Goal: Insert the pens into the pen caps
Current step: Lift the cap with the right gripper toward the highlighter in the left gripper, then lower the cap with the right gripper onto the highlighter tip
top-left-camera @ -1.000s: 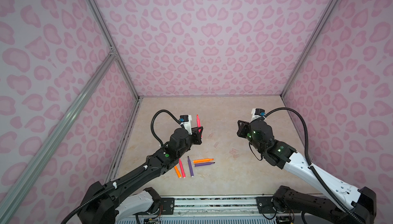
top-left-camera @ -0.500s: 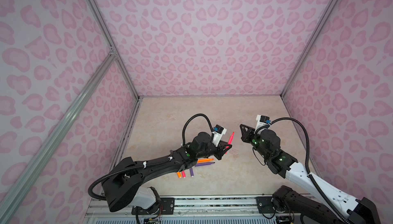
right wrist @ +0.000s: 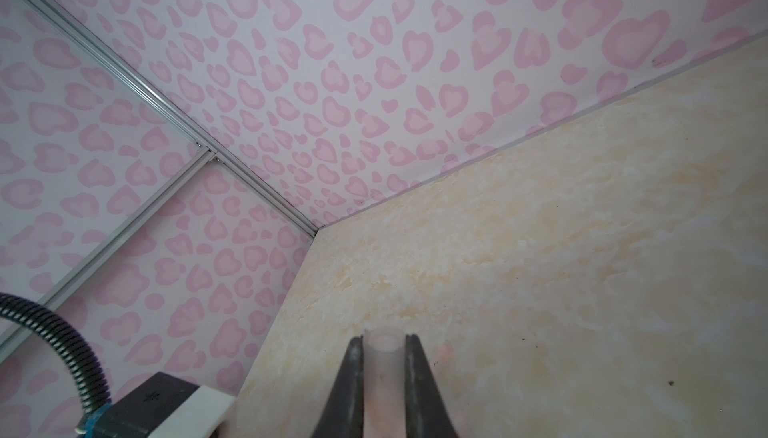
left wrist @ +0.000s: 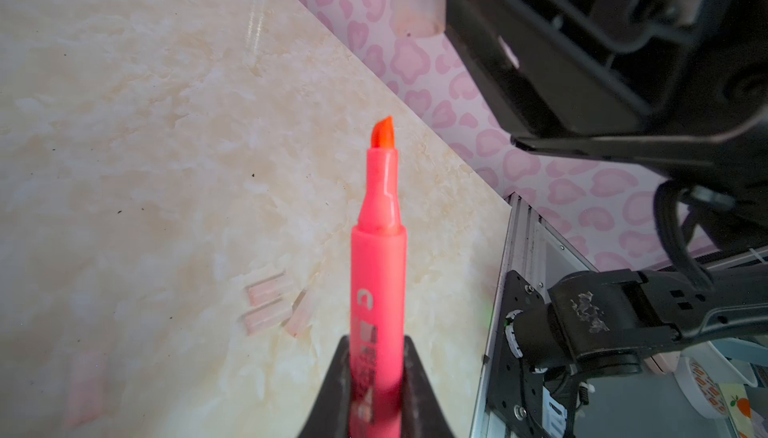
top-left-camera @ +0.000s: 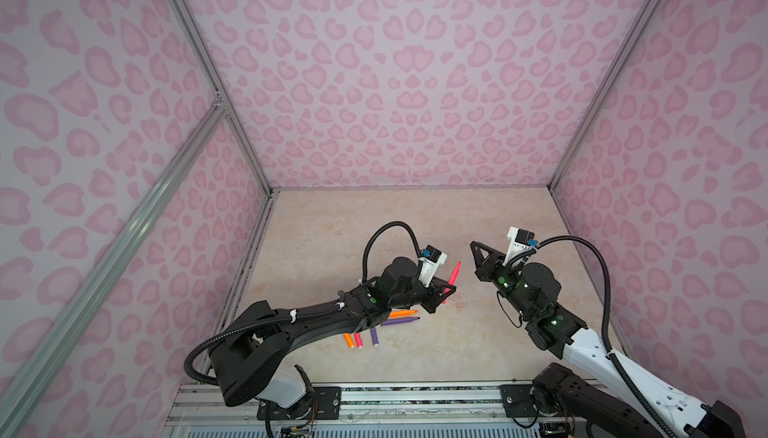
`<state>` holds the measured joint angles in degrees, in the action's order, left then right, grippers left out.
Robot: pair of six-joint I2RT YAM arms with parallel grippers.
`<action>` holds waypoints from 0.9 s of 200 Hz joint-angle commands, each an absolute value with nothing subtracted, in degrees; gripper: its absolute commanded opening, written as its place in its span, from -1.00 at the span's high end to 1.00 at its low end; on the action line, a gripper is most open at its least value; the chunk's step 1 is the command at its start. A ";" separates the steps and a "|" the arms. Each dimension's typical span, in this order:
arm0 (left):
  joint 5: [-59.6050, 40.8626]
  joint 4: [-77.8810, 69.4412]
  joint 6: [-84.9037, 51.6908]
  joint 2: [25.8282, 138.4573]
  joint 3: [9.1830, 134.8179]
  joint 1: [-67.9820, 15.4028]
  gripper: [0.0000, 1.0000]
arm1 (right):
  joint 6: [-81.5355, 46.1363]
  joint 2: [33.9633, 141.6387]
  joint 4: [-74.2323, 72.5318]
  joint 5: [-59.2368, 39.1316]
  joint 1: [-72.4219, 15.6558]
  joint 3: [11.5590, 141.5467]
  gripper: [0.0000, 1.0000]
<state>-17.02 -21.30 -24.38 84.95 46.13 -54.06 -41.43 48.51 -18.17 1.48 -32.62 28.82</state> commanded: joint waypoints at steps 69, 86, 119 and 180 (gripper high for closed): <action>-16.92 -21.21 -24.63 85.53 47.63 -54.14 0.93 | -43.88 52.71 -21.87 -4.64 -32.71 29.56 1.00; -15.76 -20.66 -24.65 85.59 47.66 -54.14 0.92 | -44.35 53.00 -20.90 -4.33 -32.70 29.76 1.00; -15.32 -20.61 -24.78 86.04 47.81 -54.14 0.92 | -45.03 53.07 -22.87 -4.38 -32.77 28.65 1.00; -14.43 -20.30 -24.79 85.68 47.71 -54.08 0.92 | -45.52 53.91 -23.18 -4.71 -32.70 28.48 1.00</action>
<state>-15.33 -19.38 -24.43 85.91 47.03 -54.06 -45.06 53.19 -20.80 -4.16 -32.64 28.97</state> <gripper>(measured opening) 0.170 0.139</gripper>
